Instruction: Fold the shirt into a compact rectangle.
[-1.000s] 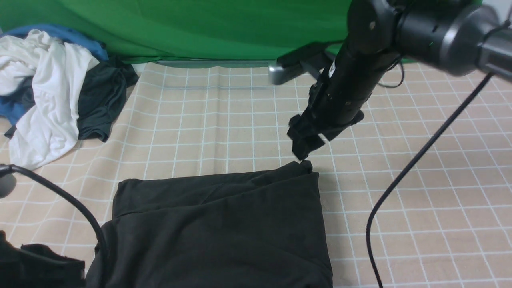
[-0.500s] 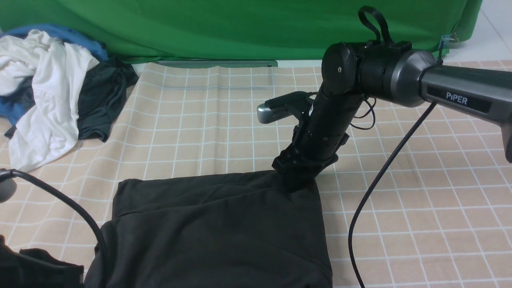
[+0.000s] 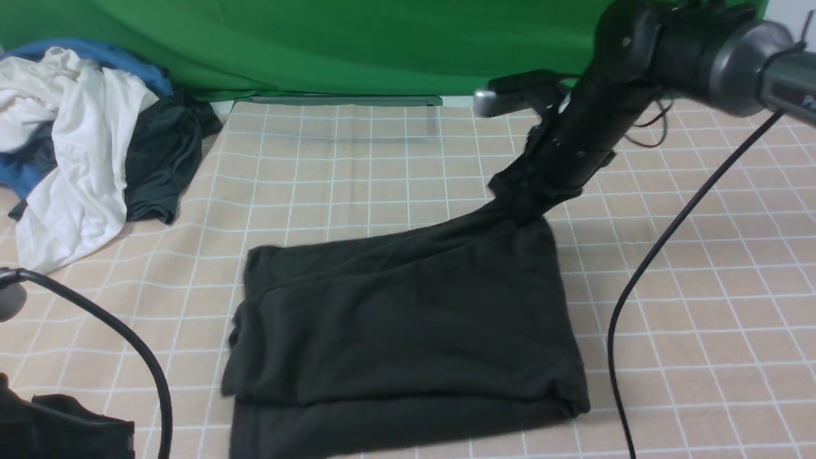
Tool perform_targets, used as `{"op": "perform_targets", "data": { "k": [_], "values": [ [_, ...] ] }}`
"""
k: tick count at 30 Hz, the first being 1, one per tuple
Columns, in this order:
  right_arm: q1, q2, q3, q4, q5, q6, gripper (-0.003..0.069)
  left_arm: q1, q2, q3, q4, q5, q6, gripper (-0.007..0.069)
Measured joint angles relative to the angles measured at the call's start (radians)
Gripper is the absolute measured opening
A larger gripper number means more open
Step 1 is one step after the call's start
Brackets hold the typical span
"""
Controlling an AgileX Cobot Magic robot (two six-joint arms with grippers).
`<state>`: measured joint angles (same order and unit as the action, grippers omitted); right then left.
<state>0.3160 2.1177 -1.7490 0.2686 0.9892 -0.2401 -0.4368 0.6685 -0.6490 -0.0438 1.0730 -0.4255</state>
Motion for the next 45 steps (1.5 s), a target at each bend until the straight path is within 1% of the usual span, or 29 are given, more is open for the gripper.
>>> {"op": "perform_targets", "data": {
  "k": [2, 4, 5, 6, 7, 8, 10, 11, 12, 13, 14, 16, 18, 20, 25, 30, 32, 33, 36, 37, 38, 42, 45],
  "values": [
    [-0.017, 0.002, 0.000, -0.009, 0.001, 0.000, 0.0108, 0.000, 0.000, 0.000, 0.000, -0.002, 0.000, 0.0019],
    [-0.034, 0.006, 0.000, -0.016, 0.002, 0.000, 0.0137, 0.000, 0.000, 0.000, 0.000, -0.002, 0.000, 0.0019],
    [-0.038, 0.006, 0.000, -0.019, 0.004, 0.000, 0.0170, 0.000, 0.000, 0.000, 0.000, -0.002, 0.000, 0.0019],
    [-0.041, 0.005, 0.000, -0.023, 0.007, 0.000, 0.0218, 0.000, 0.000, 0.000, 0.000, -0.002, 0.000, 0.0019],
    [-0.041, 0.003, 0.000, -0.026, 0.007, 0.000, 0.0240, 0.000, 0.000, 0.000, 0.000, -0.002, 0.000, 0.0019],
    [-0.042, -0.001, -0.005, -0.036, 0.022, 0.000, 0.0337, 0.000, 0.000, 0.000, 0.000, -0.005, 0.000, 0.0019],
    [-0.042, -0.011, -0.024, -0.055, 0.062, 0.000, 0.0433, 0.000, 0.000, 0.000, 0.000, -0.012, 0.000, 0.0019],
    [-0.042, -0.017, -0.034, -0.071, 0.084, 0.000, 0.0449, 0.000, 0.000, 0.000, 0.000, -0.014, 0.000, 0.0019],
    [-0.042, -0.026, -0.045, -0.083, 0.107, 0.001, 0.0449, 0.000, 0.000, 0.000, 0.000, -0.016, 0.000, 0.0019],
    [-0.042, -0.035, -0.050, -0.096, 0.121, 0.001, 0.0437, 0.000, 0.000, 0.000, 0.000, -0.016, 0.000, 0.0019],
    [-0.042, -0.062, -0.063, -0.130, 0.146, 0.008, 0.0367, 0.000, 0.000, 0.000, 0.000, -0.017, 0.000, 0.0019],
    [-0.044, -0.121, -0.067, -0.175, 0.169, 0.017, 0.0176, 0.000, 0.000, 0.000, 0.000, -0.019, 0.000, 0.0019],
    [-0.045, -0.202, -0.058, -0.196, 0.176, 0.029, 0.0082, 0.000, 0.000, 0.000, 0.000, -0.019, 0.001, 0.0019],
    [-0.047, -0.280, -0.043, -0.206, 0.177, 0.034, 0.0048, 0.000, 0.000, 0.000, 0.000, -0.019, 0.001, 0.0019],
    [-0.048, -0.566, 0.064, -0.212, 0.101, 0.066, 0.0038, 0.000, 0.000, 0.000, 0.000, -0.019, 0.008, 0.0019],
    [-0.048, -0.909, 0.279, -0.212, -0.095, 0.097, 0.0038, 0.000, 0.000, 0.000, 0.000, -0.025, 0.043, 0.0019],
    [-0.048, -1.084, 0.435, -0.212, -0.247, 0.108, 0.0038, 0.000, 0.000, 0.000, 0.000, -0.042, 0.047, 0.0019],
    [-0.048, -1.128, 0.477, -0.212, -0.273, 0.109, 0.0038, 0.000, 0.000, 0.000, 0.000, -0.047, 0.049, 0.0019],
    [-0.048, -1.341, 0.709, -0.214, -0.477, 0.111, 0.0038, 0.000, 0.000, 0.000, 0.000, -0.075, 0.065, 0.0019],
    [-0.048, -1.355, 0.723, -0.214, -0.489, 0.111, 0.0038, 0.000, 0.000, 0.000, 0.000, -0.075, 0.066, 0.0019],
    [-0.048, -1.479, 0.840, -0.214, -0.599, 0.111, 0.0038, 0.000, 0.000, 0.000, 0.000, -0.087, 0.081, 0.0019],
    [-0.048, -1.698, 1.092, -0.215, -0.782, 0.111, 0.0038, 0.000, 0.000, 0.000, 0.008, -0.118, 0.096, 0.0019],
    [-0.048, -1.834, 1.236, -0.215, -0.878, 0.109, 0.0038, 0.000, 0.000, 0.000, 0.031, -0.141, 0.102, 0.0019]
  ]
}}
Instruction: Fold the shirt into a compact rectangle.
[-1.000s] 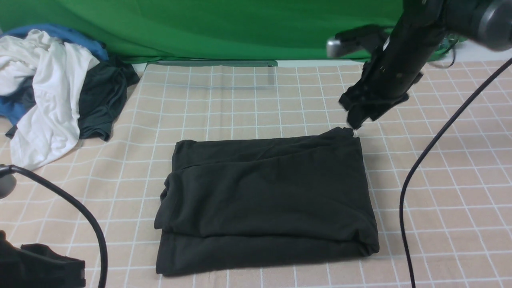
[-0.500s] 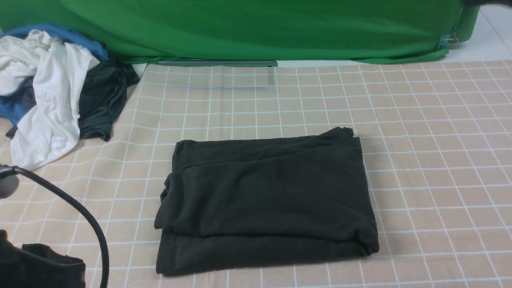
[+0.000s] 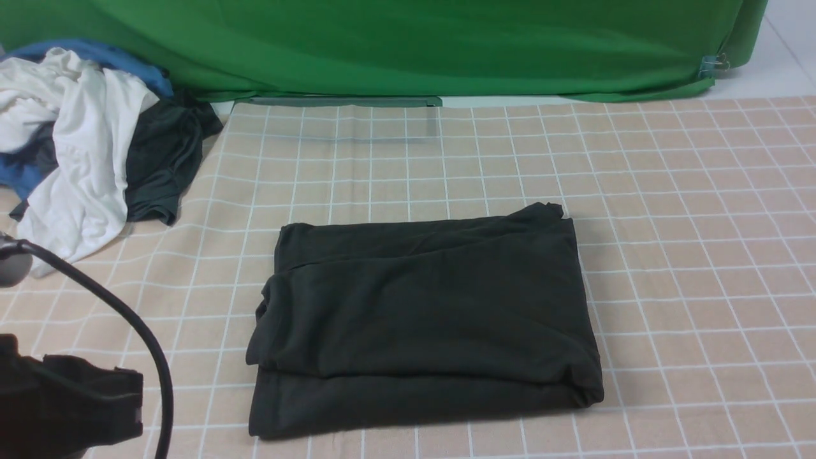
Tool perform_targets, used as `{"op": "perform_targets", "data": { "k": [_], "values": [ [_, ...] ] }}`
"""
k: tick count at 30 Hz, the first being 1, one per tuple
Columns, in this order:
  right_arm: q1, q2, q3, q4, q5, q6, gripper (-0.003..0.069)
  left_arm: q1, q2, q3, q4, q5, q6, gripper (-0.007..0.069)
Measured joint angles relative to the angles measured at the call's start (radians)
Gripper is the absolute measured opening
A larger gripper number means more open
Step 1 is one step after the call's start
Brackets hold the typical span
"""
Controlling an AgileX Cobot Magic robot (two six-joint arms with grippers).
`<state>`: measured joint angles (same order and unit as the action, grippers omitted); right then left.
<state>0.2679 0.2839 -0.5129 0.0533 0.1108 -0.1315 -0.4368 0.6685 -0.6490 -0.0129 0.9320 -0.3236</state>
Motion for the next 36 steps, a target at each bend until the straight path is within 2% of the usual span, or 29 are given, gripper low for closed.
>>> {"op": "perform_targets", "data": {
  "k": [6, 16, 29, 36],
  "values": [
    [0.000, -0.151, 0.144, 0.000, -0.100, 0.000, 0.0048, 0.000, 0.000, 0.000, 0.025, -0.047, 0.008, 0.0019],
    [0.000, -0.159, 0.151, 0.000, -0.105, 0.000, 0.0124, 0.000, -0.084, 0.000, 0.062, -0.106, 0.046, 0.0019],
    [0.000, -0.159, 0.151, 0.000, -0.105, 0.000, 0.0150, 0.000, -0.164, 0.000, 0.092, -0.281, 0.050, 0.0019],
    [0.000, -0.159, 0.151, 0.000, -0.105, 0.000, 0.0167, 0.000, -0.164, 0.004, 0.130, -0.320, 0.171, 0.0019]
  ]
}}
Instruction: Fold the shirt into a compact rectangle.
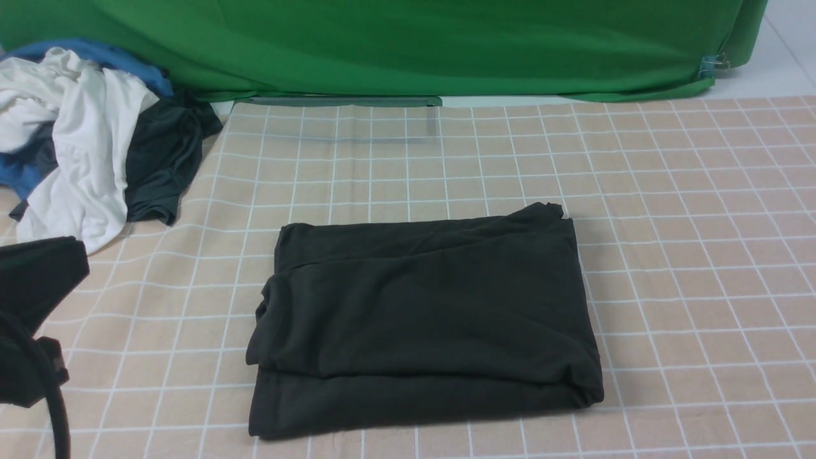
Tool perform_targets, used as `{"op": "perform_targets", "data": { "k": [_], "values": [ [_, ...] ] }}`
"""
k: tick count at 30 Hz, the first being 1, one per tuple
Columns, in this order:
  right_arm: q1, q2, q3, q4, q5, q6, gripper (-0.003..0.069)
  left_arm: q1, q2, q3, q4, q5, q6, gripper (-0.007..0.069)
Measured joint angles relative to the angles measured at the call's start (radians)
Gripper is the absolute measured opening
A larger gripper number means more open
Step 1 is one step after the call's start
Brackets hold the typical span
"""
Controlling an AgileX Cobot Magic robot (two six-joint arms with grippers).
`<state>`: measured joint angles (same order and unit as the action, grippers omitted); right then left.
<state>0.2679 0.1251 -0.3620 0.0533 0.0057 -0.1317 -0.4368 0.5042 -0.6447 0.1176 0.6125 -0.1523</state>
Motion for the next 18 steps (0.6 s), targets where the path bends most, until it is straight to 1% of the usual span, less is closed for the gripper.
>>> {"op": "perform_targets", "data": {
  "k": [2, 5, 7, 11, 12, 15, 18],
  "values": [
    [0.000, 0.000, 0.000, 0.000, -0.006, -0.001, 0.0172, 0.000, -0.008, 0.021, 0.007, -0.049, 0.032, 0.0019],
    [0.000, 0.000, 0.000, 0.000, -0.006, -0.001, 0.0179, 0.021, -0.053, 0.089, 0.004, -0.175, 0.079, 0.0019],
    [0.000, 0.000, 0.000, 0.000, -0.006, -0.001, 0.0183, 0.068, -0.112, 0.176, -0.016, -0.286, 0.094, 0.0019],
    [0.000, 0.000, 0.000, 0.000, -0.006, -0.001, 0.0187, 0.188, -0.250, 0.342, -0.069, -0.397, 0.103, 0.0019],
    [0.000, 0.000, 0.000, 0.000, -0.006, -0.001, 0.0190, 0.234, -0.290, 0.403, -0.080, -0.417, 0.105, 0.0019],
    [0.000, 0.000, 0.000, 0.000, -0.006, -0.001, 0.0197, 0.331, -0.392, 0.537, -0.105, -0.429, 0.119, 0.0019],
    [0.000, 0.000, 0.000, 0.000, -0.006, -0.001, 0.0199, 0.395, -0.473, 0.634, -0.118, -0.422, 0.133, 0.0019]
  ]
}}
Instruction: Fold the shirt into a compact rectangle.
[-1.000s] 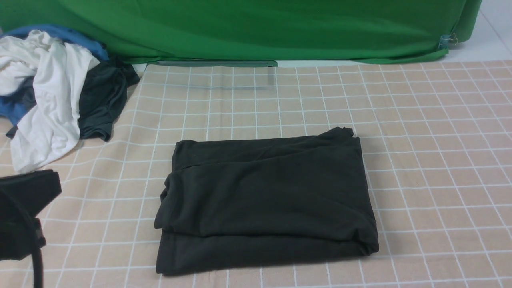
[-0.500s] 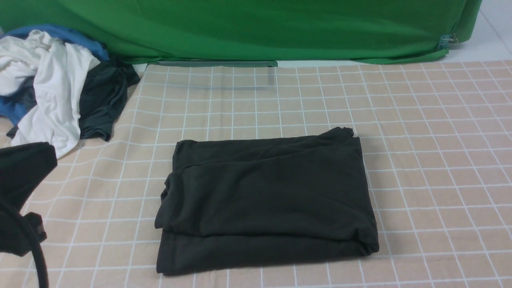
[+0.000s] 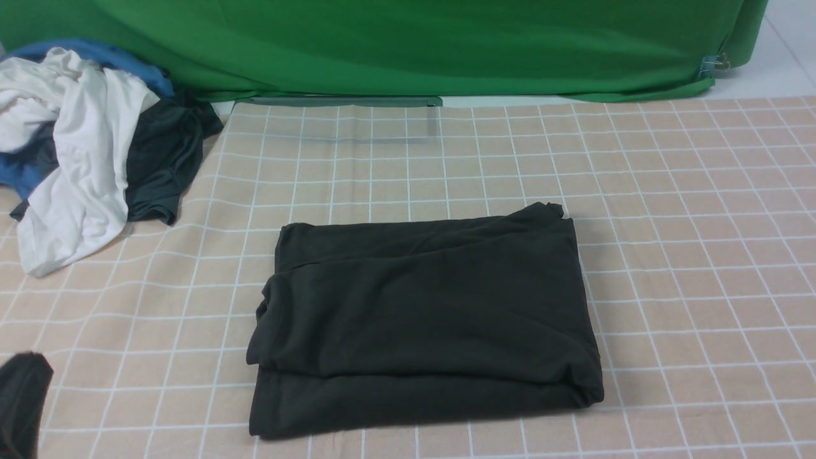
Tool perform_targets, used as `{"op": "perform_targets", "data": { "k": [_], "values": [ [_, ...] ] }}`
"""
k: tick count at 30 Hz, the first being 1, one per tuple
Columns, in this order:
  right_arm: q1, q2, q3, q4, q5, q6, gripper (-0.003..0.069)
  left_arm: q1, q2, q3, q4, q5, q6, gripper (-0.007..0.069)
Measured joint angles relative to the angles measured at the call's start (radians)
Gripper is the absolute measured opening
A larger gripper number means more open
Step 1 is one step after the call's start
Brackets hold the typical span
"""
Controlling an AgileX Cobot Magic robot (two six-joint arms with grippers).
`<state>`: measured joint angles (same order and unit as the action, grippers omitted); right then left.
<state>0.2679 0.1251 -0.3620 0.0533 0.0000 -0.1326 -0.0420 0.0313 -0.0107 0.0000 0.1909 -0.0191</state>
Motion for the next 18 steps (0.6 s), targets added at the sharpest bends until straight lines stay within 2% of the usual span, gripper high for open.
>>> {"op": "perform_targets", "data": {
  "k": [4, 18],
  "values": [
    [0.000, 0.000, 0.000, 0.000, 0.000, 0.000, 0.0209, 0.030, -0.030, 0.017, -0.017, 0.041, 0.002, 0.0019],
    [0.000, 0.000, 0.000, 0.001, 0.000, 0.000, 0.0223, 0.032, -0.031, 0.018, -0.017, 0.046, 0.003, 0.0019]
  ]
}}
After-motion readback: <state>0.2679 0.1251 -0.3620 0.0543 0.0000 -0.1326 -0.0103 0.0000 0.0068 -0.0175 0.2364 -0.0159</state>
